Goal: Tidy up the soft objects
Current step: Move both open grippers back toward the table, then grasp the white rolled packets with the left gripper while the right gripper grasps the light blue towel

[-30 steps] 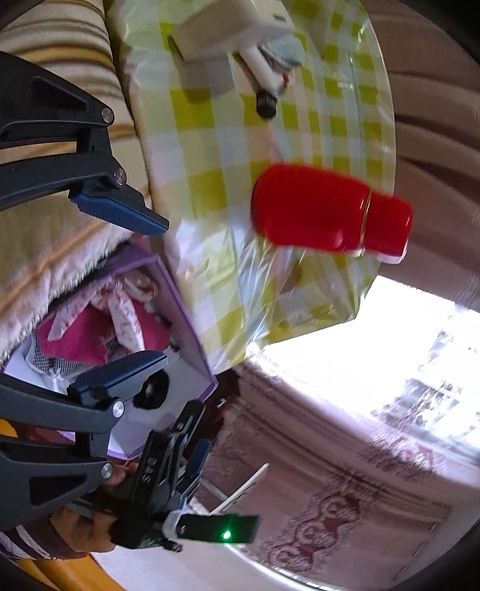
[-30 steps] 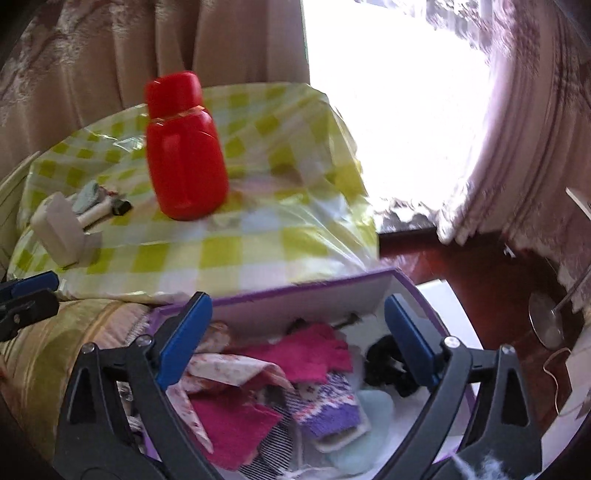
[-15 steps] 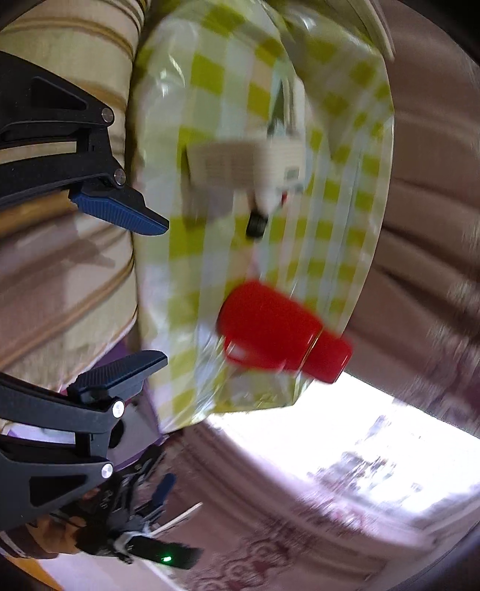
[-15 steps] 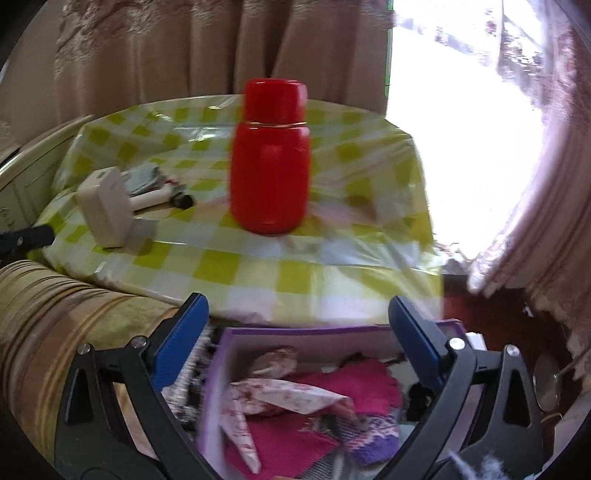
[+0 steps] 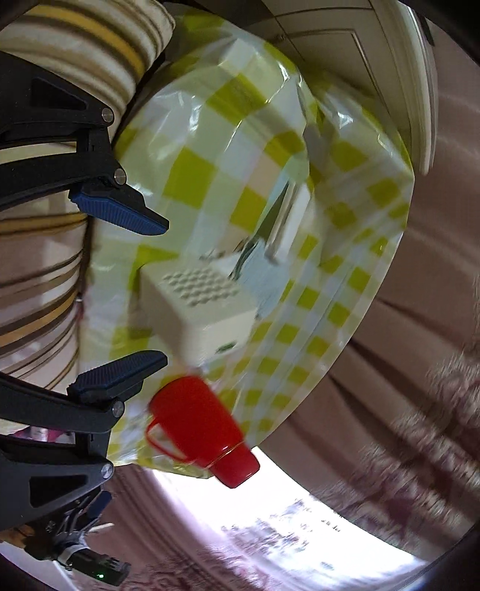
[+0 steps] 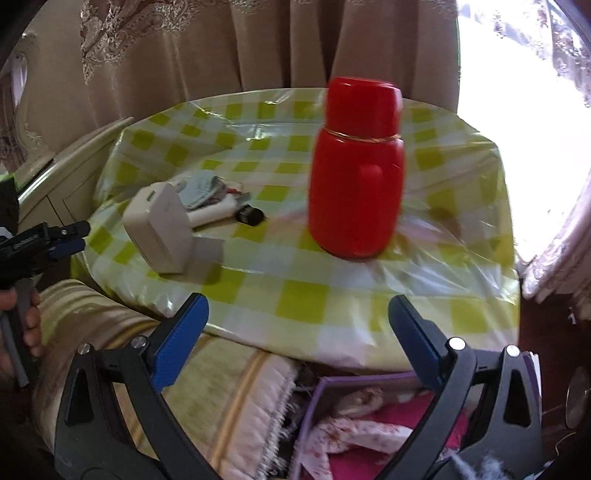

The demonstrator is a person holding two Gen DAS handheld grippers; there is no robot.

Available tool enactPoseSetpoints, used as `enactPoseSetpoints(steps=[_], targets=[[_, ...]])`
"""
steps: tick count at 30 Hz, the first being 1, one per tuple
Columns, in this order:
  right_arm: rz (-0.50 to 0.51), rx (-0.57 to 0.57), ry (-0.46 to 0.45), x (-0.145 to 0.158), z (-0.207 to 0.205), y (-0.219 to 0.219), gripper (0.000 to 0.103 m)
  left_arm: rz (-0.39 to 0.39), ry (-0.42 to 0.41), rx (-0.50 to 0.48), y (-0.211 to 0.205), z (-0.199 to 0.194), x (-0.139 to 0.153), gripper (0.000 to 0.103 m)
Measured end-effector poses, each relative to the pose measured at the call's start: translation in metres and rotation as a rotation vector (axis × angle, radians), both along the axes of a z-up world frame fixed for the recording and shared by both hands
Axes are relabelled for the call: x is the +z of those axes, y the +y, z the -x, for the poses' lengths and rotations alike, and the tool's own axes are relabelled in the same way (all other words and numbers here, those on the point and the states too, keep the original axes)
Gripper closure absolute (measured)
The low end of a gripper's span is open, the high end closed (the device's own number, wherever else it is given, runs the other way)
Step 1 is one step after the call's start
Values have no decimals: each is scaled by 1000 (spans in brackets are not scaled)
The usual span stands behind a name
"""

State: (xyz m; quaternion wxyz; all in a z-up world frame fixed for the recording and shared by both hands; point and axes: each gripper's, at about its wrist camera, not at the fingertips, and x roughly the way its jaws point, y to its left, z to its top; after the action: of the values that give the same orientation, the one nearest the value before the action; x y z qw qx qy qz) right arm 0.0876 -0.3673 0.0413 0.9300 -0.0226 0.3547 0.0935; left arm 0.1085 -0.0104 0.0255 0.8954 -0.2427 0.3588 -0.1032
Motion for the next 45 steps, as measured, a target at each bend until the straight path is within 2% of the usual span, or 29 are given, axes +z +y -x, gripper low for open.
enactPoseSetpoints(steps=[8,19,27,32,37,45], targets=[[1,84,-5,18,-40,33,4,49,43,84,28,-39,-7,37],[-86,162,85,23,-120,68,4,213,118,157,58,-102,-26,37],[-93,216,131,22,-178,99,4,277,169,191,69,-153,-40,37],[-90,268,170,17,-215,121,4,354,221,208,75,-185,-59,37],[-56,329,230,2,-251,151,4,464,272,232,81,-209,-84,37],[-32,399,325,-31,-290,188,4,541,268,220,79,-232,-103,37]])
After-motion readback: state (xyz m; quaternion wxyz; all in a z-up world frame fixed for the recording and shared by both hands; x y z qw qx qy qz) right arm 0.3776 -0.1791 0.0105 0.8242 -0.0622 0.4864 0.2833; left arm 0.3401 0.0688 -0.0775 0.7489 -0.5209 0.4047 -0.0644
